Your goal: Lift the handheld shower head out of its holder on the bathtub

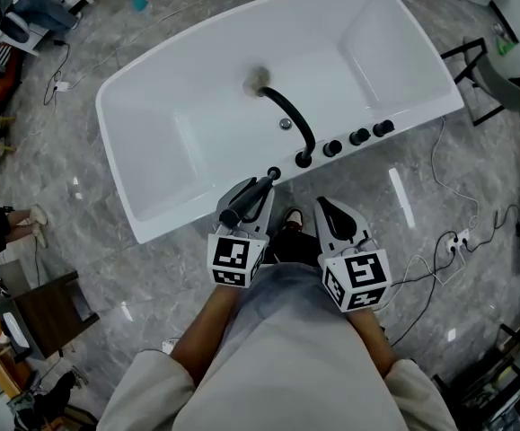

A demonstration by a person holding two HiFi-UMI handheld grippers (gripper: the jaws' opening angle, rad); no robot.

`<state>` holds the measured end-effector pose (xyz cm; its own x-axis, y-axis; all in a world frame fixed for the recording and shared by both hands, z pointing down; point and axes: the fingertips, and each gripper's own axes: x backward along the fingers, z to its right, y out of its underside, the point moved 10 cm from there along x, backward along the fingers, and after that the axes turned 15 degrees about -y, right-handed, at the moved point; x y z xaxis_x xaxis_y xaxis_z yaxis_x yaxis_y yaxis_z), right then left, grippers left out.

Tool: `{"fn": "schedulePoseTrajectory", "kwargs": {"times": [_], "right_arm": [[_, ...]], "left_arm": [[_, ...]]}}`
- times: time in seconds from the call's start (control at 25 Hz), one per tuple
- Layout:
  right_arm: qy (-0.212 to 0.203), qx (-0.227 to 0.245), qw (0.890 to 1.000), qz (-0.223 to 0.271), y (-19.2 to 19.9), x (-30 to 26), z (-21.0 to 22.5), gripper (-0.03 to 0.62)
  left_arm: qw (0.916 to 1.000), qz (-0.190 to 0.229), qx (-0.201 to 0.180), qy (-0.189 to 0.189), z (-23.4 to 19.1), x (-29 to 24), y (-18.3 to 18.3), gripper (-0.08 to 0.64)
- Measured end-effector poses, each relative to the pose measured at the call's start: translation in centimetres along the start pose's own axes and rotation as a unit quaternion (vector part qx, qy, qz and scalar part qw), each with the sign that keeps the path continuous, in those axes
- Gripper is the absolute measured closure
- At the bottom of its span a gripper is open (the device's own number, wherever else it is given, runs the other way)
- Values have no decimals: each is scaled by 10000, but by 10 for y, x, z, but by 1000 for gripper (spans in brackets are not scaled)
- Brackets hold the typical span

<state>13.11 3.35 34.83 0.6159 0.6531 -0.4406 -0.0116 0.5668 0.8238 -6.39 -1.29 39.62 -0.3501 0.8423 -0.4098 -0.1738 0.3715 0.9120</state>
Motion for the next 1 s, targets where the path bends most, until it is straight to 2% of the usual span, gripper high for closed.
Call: {"fn": "schedulePoseTrajectory", "kwargs": {"times": [0.4,0.64,1.0], "right_arm": [[17,93,9999,94,-7,2,0,574],[27,192,9996,225,-16,3,-2,574],[-159,495,9979,394,-35,8,-5,574]], "left_arm": [[9994,321,105,16,-3,13,-19,422],[9983,494,311,-25,-10,22,-37,422],[9961,780,405,1,-7,33,-61,422]]}}
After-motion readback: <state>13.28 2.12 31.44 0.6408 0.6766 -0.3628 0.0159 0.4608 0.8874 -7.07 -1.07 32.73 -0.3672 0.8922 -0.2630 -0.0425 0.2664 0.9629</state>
